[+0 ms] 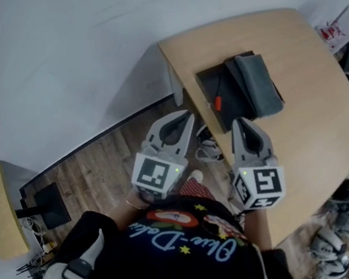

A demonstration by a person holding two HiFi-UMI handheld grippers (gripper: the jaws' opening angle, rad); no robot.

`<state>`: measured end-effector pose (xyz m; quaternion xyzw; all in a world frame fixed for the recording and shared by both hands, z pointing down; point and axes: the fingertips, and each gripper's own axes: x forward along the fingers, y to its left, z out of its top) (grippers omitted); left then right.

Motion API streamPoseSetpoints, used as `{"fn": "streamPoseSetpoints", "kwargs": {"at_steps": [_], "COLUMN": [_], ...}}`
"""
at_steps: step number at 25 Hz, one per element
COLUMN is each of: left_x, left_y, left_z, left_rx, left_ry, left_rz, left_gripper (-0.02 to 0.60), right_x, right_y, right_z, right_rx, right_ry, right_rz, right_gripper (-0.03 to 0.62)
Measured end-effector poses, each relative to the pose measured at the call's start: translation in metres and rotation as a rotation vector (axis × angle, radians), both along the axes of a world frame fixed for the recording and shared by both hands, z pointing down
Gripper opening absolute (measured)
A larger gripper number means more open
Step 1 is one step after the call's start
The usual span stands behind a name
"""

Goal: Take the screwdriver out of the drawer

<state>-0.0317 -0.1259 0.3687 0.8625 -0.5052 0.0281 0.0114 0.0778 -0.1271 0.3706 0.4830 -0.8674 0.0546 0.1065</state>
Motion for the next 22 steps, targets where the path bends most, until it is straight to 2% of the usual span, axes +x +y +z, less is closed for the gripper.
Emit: {"fn": "streamPoseSetpoints", "kwargs": {"at_steps": [11,15,22], "left_x": [0.018,0.019,0.017], "left_y": [-0.052,-0.072,-0.119], "left_z": [-0.001,-0.001,0.001], "left_rx": [0.003,0.007,-0.001], "left_ry": [-0.039,-0.043,-0.071], "left_rz": [0.028,0.037,0.124], "left_gripper": [0.000,0.000,0.000], "right_x": [0.018,0.022,0.013], "right_y": [-0.044,-0.060,-0.093], "right_z": [0.009,0.024,0.034], "right_rx": [-0.037,-0.082,-0.134], "right_ry": [-0.003,0.001,0.000], "right_rz": [0.012,0.034,0.092], "right_gripper": [0.002,0.002,0.002]}}
